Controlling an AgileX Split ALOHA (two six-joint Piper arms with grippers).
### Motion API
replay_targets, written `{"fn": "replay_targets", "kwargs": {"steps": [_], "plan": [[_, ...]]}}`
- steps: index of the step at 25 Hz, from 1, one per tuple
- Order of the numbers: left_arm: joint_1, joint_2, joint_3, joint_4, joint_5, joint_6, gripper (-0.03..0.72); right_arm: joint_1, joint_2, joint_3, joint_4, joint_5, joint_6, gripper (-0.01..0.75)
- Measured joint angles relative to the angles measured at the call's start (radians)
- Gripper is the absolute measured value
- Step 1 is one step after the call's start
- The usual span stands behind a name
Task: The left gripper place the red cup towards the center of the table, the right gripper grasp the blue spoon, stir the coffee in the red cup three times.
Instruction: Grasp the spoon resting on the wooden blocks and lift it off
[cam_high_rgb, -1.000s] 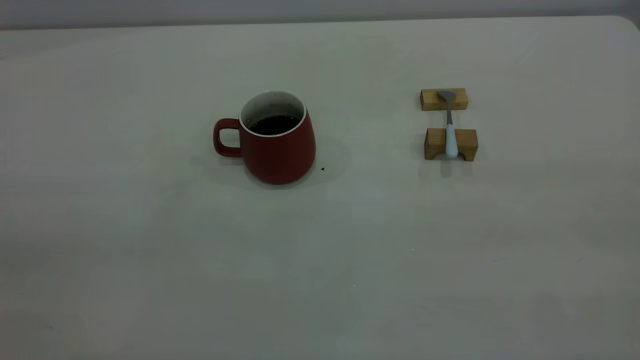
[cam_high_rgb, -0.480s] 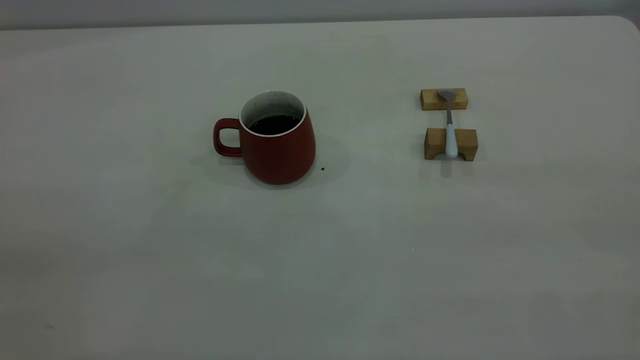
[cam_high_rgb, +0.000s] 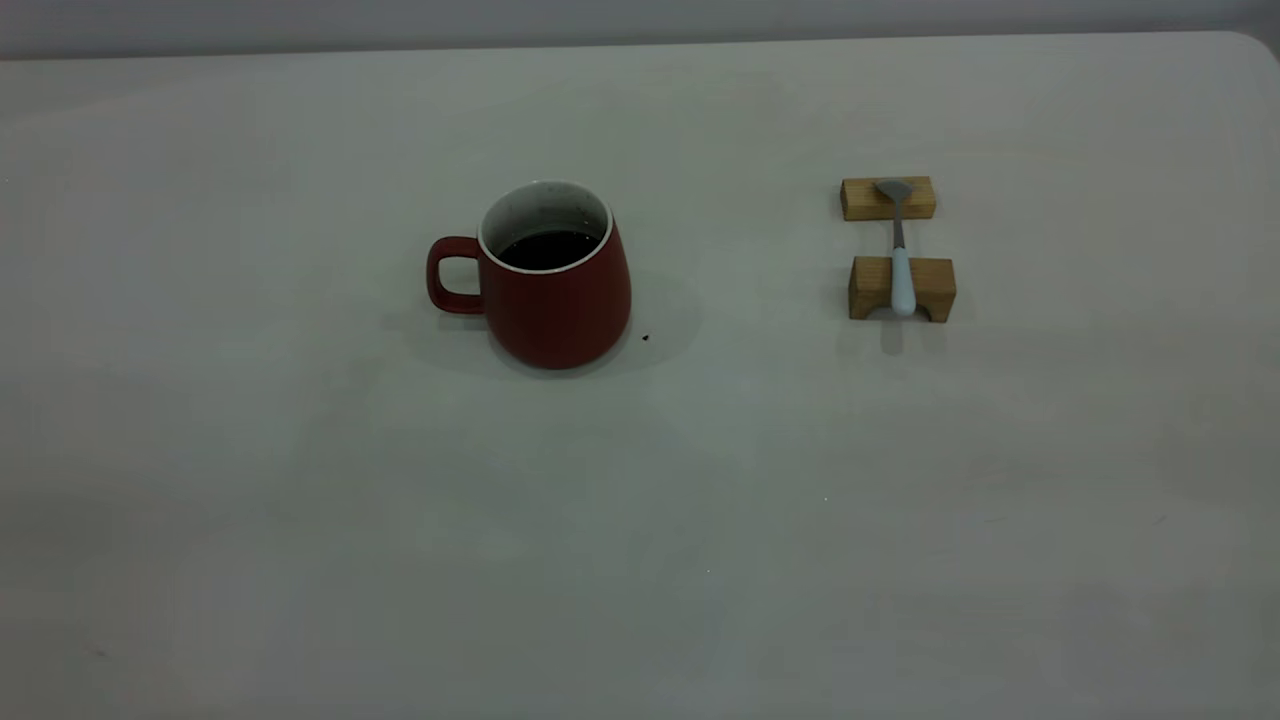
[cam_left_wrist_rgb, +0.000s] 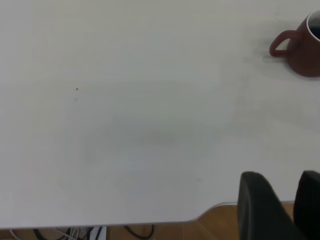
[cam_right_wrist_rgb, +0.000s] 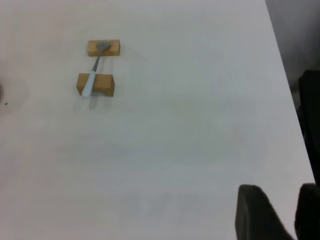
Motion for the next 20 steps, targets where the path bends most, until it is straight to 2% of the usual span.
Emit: {"fn": "replay_targets", "kwargs": {"steps": [8, 13, 16, 20], "plan": [[0.0, 0.0, 0.0, 0.0, 0.0, 0.0, 0.246, 0.0, 0.005, -0.007, 0.008, -0.001, 0.004, 0.237], [0.0, 0.0, 0.0, 0.0, 0.0, 0.0, 0.246, 0.0, 0.19, -0.095, 0.025, -0.025, 0.018, 0.267], [0.0, 0.0, 0.0, 0.0, 0.0, 0.0, 0.246, 0.0, 0.402, -0.15, 0.022, -0.091, 0.022, 0.355], [0.0, 0.0, 0.0, 0.0, 0.0, 0.0, 0.246, 0.0, 0.738, -0.229, 0.055, -0.185, 0.017, 0.522]]}}
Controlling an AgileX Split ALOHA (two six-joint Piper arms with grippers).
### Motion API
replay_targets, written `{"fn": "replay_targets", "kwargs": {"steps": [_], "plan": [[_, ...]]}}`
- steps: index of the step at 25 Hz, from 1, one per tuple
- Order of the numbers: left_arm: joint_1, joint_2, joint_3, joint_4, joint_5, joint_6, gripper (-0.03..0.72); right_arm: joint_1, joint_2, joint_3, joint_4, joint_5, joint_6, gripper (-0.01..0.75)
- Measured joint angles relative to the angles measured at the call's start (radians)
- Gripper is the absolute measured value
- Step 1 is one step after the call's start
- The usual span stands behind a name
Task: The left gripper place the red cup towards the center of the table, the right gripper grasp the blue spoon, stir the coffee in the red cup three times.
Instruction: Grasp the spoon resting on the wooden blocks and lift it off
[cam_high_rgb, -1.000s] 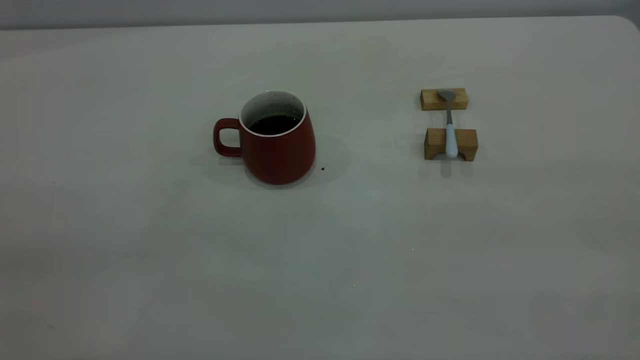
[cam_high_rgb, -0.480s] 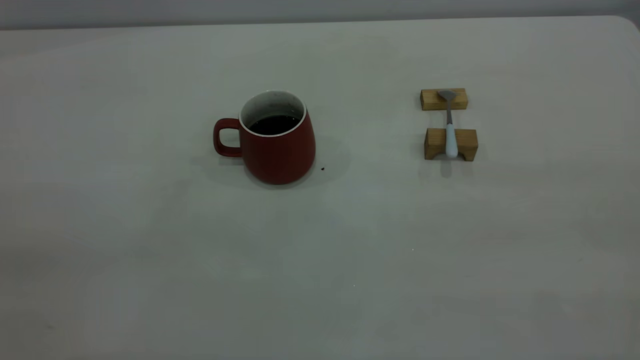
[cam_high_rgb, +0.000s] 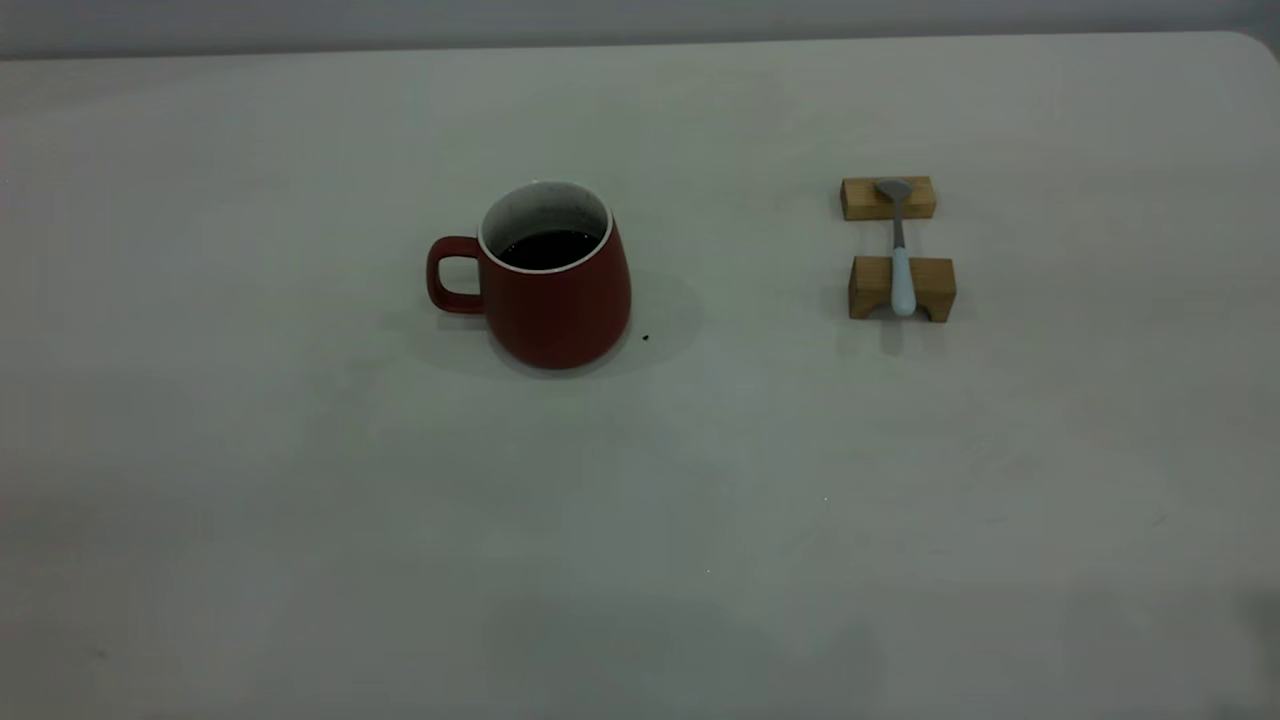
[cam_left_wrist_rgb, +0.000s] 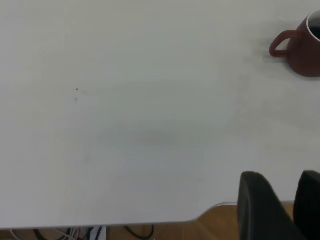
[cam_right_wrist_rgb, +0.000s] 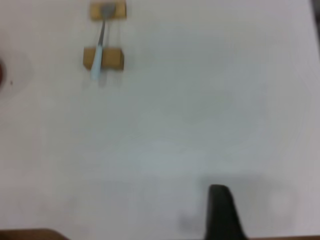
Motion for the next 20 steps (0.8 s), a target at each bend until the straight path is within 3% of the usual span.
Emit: {"fn": "replay_targets", "kwargs": {"steps": [4, 11, 20], "plan": [[0.0, 0.0, 0.0, 0.0, 0.0, 0.0, 0.246, 0.004, 0.33, -0.065, 0.035, -0.107, -0.032, 0.611], [0.0, 0.0, 0.0, 0.0, 0.0, 0.0, 0.246, 0.127, 0.808, -0.21, 0.066, -0.264, -0.054, 0.619], [0.0, 0.0, 0.0, 0.0, 0.0, 0.0, 0.246, 0.276, 1.308, -0.515, 0.082, -0.286, -0.047, 0.616]]}}
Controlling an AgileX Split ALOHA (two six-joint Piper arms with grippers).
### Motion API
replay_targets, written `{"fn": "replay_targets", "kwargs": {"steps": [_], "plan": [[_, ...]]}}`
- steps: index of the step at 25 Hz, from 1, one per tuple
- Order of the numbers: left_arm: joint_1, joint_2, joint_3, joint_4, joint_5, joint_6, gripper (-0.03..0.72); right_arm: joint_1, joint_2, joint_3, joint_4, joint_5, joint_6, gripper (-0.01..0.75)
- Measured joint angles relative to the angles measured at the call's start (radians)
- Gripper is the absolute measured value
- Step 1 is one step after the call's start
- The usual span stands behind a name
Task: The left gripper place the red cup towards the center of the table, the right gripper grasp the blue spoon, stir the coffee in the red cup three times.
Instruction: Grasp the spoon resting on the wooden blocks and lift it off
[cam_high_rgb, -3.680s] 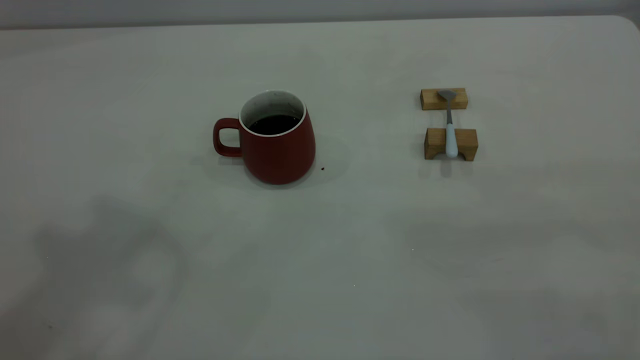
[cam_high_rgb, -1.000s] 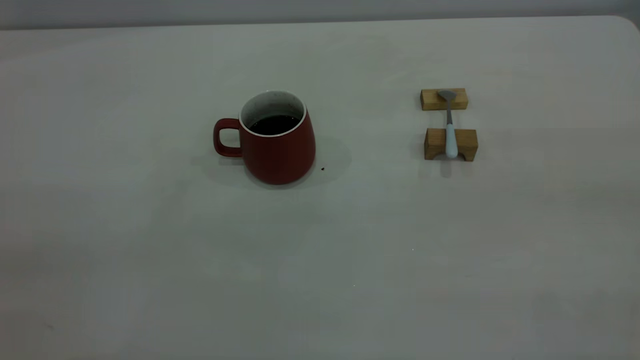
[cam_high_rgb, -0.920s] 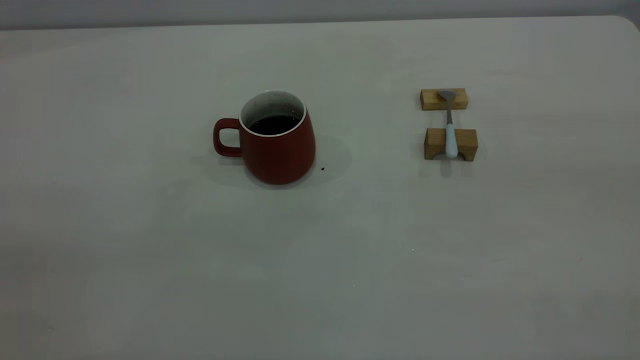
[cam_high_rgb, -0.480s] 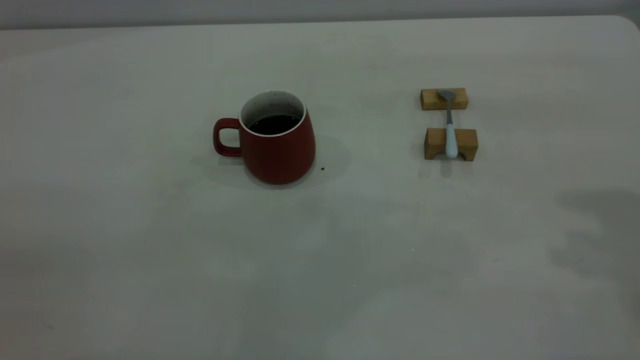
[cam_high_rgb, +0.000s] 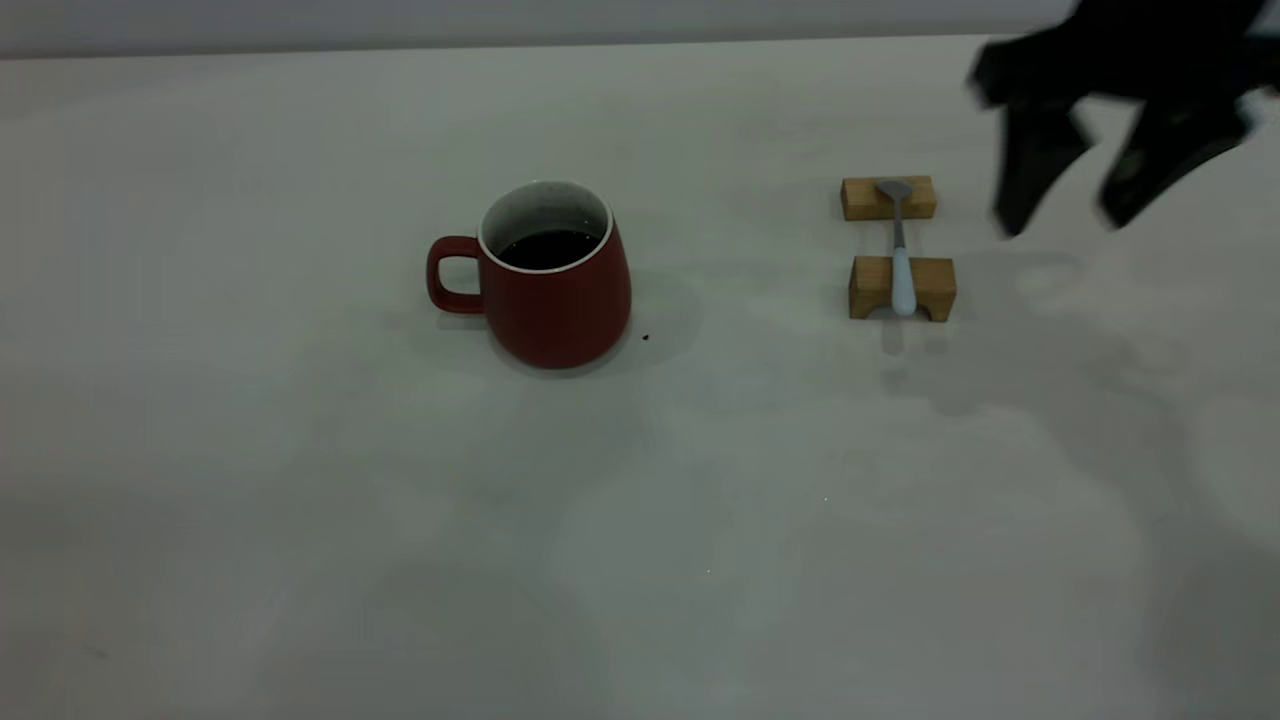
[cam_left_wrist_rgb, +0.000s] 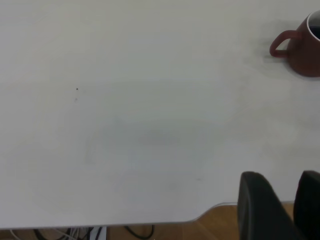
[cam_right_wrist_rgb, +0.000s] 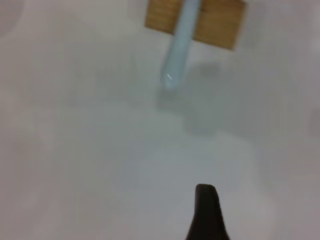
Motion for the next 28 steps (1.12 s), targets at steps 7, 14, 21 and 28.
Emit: {"fn": "replay_targets", "kwargs": {"steps": [7, 14, 21, 28], "plan": [[0.0, 0.0, 0.0, 0.0, 0.0, 0.0, 0.246, 0.051, 0.201, -0.182, 0.004, 0.021, 0.002, 0.609], [0.0, 0.0, 0.0, 0.0, 0.0, 0.0, 0.246, 0.072, 0.294, -0.272, 0.003, 0.025, 0.014, 0.602], [0.0, 0.0, 0.0, 0.0, 0.0, 0.0, 0.246, 0.072, 0.335, -0.293, 0.0, 0.002, 0.031, 0.595], [0.0, 0.0, 0.0, 0.0, -0.001, 0.0, 0.246, 0.072, 0.356, -0.297, -0.031, -0.007, 0.088, 0.579]]}}
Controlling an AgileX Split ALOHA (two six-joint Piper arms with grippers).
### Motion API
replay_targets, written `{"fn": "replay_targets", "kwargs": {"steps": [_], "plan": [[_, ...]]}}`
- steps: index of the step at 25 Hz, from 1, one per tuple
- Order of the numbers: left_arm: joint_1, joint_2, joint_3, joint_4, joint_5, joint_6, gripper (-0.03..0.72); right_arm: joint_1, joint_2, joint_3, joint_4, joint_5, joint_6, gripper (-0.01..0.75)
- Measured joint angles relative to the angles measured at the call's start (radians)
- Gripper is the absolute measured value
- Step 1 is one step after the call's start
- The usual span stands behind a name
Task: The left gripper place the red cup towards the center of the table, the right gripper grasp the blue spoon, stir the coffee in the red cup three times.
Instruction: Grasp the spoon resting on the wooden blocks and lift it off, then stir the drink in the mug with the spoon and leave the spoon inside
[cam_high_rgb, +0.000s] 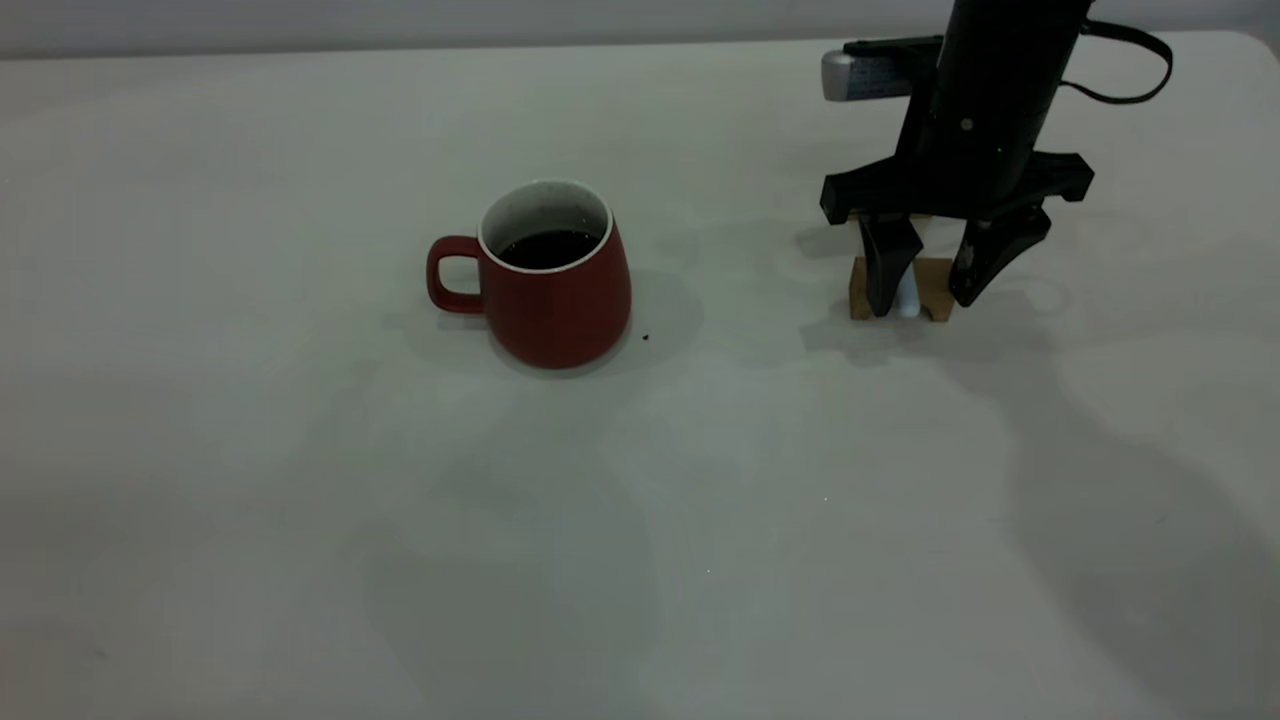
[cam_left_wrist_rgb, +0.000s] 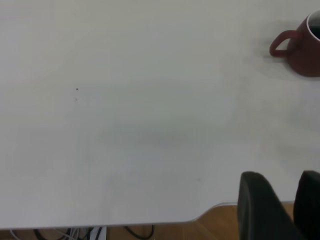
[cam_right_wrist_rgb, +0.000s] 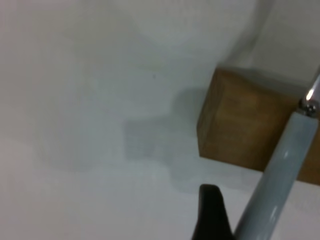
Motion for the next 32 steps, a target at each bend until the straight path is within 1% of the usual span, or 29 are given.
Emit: {"fn": "replay_targets", "kwargs": {"steps": [2, 3, 7, 8, 13, 16, 19, 20, 23, 25, 27, 30, 32], "plan": [[0.0, 0.0, 0.0, 0.0, 0.0, 0.0, 0.246, 0.0, 0.002, -0.003, -0.013, 0.002, 0.018, 0.542], [0.0, 0.0, 0.0, 0.0, 0.0, 0.0, 0.246, 0.0, 0.005, -0.005, -0.017, 0.005, 0.022, 0.51], [0.0, 0.0, 0.0, 0.0, 0.0, 0.0, 0.246, 0.0, 0.005, -0.005, -0.042, 0.007, 0.028, 0.346], [0.0, 0.0, 0.0, 0.0, 0.0, 0.0, 0.246, 0.0, 0.005, -0.005, -0.047, 0.007, 0.028, 0.318], [0.0, 0.0, 0.0, 0.0, 0.0, 0.0, 0.246, 0.0, 0.003, -0.005, -0.061, 0.007, 0.028, 0.269], [0.0, 0.0, 0.0, 0.0, 0.0, 0.0, 0.246, 0.0, -0.001, -0.005, -0.069, 0.005, 0.028, 0.211], [0.0, 0.0, 0.0, 0.0, 0.0, 0.0, 0.246, 0.0, -0.011, -0.005, -0.086, 0.005, 0.03, 0.134], [0.0, 0.0, 0.0, 0.0, 0.0, 0.0, 0.246, 0.0, -0.017, -0.005, -0.096, 0.006, 0.034, 0.123], [0.0, 0.0, 0.0, 0.0, 0.0, 0.0, 0.246, 0.0, -0.041, -0.005, -0.111, 0.019, 0.041, 0.122], [0.0, 0.0, 0.0, 0.0, 0.0, 0.0, 0.246, 0.0, -0.074, -0.007, -0.112, 0.045, 0.044, 0.122], [0.0, 0.0, 0.0, 0.0, 0.0, 0.0, 0.246, 0.0, -0.121, -0.017, -0.105, 0.097, 0.044, 0.122], [0.0, 0.0, 0.0, 0.0, 0.0, 0.0, 0.246, 0.0, -0.21, -0.041, -0.005, 0.182, 0.02, 0.121], [0.0, 0.0, 0.0, 0.0, 0.0, 0.0, 0.246, 0.0, -0.26, -0.057, 0.132, 0.247, -0.001, 0.12]]}}
